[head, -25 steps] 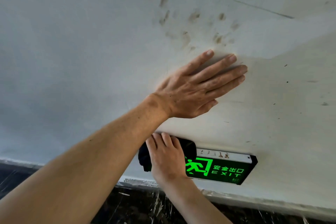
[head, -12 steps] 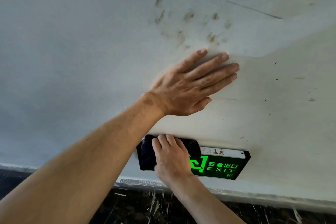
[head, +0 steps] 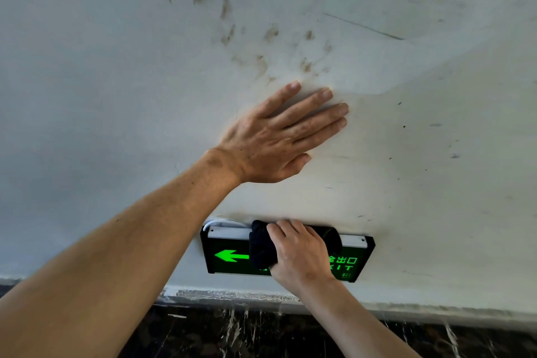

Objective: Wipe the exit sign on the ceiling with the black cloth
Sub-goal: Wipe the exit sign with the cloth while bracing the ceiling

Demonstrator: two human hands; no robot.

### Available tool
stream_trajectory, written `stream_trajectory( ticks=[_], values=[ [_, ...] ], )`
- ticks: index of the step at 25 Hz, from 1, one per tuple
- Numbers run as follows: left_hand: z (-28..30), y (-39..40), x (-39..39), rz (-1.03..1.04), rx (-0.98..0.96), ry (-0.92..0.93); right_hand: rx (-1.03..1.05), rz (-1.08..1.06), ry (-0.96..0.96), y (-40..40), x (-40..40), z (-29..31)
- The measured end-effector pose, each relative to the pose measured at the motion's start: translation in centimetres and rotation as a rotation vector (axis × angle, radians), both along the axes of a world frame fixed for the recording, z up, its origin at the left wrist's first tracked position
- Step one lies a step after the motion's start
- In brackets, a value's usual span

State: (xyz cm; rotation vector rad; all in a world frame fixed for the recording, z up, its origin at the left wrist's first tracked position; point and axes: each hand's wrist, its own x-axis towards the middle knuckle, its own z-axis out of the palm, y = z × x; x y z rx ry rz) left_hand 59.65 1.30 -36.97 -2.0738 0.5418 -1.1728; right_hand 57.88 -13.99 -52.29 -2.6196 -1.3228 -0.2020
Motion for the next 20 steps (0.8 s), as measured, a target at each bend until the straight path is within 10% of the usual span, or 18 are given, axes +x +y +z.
stream_trajectory(
  ticks=[20],
  values=[
    [-0.3, 0.3, 0.3, -0.031, 0.005, -0.032, 0.183, -0.325, 0.028, -8.1, 2.4, -1.3]
  ],
)
